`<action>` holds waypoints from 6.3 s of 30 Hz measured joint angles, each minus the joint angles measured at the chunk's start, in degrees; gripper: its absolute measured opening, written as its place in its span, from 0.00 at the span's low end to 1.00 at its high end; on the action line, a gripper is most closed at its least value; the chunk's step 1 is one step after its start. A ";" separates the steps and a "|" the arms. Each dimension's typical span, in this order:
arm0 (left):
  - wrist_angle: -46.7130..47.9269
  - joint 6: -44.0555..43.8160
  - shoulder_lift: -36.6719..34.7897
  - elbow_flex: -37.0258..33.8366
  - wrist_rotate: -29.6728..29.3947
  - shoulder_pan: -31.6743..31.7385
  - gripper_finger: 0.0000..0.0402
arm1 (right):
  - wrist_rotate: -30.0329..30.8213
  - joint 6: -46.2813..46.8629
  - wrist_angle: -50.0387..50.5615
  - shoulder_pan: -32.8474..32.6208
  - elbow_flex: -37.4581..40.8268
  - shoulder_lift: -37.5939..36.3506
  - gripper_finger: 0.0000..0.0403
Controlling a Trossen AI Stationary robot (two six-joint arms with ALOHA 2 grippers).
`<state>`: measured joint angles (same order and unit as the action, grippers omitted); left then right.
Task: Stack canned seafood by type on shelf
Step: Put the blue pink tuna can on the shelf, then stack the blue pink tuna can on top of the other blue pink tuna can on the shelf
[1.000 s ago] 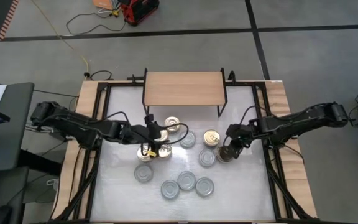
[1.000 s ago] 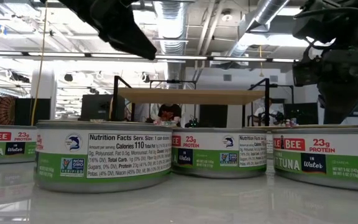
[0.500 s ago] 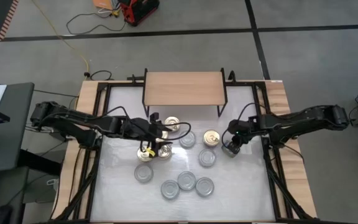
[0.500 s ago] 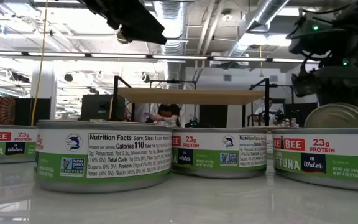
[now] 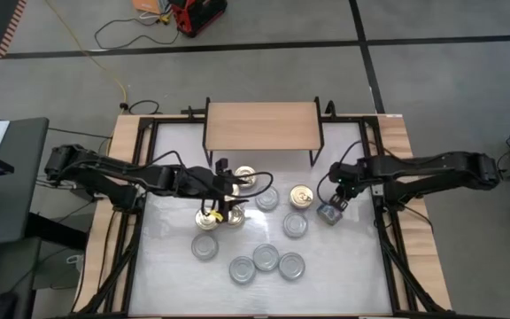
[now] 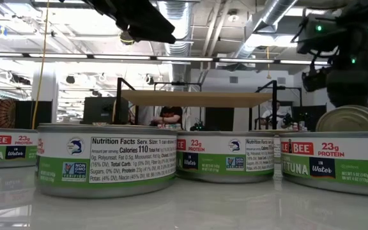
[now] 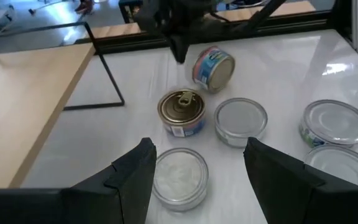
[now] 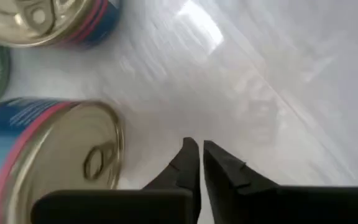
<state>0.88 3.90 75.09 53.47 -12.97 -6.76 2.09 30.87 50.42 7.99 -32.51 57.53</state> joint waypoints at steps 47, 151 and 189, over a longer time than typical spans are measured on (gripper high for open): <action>7.62 1.63 -0.11 -0.06 -7.82 -0.07 0.58 | 18.64 48.38 15.62 -33.33 -18.20 18.46 0.84; -13.82 -13.68 -17.14 -23.47 -4.03 -7.68 0.58 | 46.09 -51.19 -9.65 -0.74 -38.05 30.65 0.87; -12.64 -15.10 -17.14 -23.45 -3.91 -8.26 0.58 | 30.00 -7.47 0.52 -21.72 -28.01 24.48 0.79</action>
<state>-11.76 -11.20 57.95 30.02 -16.88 -15.03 32.10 23.40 50.94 -13.74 -60.53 82.01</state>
